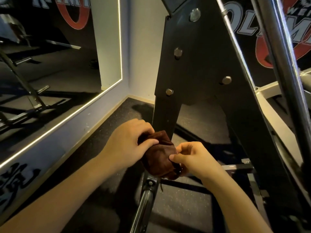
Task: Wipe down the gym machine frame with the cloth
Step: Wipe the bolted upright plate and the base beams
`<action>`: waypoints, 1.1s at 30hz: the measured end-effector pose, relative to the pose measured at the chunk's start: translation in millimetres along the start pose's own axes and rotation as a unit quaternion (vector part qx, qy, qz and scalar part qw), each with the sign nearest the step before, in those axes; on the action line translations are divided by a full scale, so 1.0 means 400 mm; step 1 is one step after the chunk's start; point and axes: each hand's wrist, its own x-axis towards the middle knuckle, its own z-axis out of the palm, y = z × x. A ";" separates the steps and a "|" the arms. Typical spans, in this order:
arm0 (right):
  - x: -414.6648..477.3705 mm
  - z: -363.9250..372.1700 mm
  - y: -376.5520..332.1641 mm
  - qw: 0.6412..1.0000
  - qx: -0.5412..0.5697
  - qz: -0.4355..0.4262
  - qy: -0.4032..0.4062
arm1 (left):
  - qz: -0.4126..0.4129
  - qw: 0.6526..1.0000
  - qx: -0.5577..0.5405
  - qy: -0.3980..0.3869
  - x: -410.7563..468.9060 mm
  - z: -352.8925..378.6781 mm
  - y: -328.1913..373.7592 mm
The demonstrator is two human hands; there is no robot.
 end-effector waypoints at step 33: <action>0.014 0.097 0.096 0.972 0.206 -0.078 0.089 | -0.311 0.842 -0.441 -0.019 -0.111 0.159 -0.048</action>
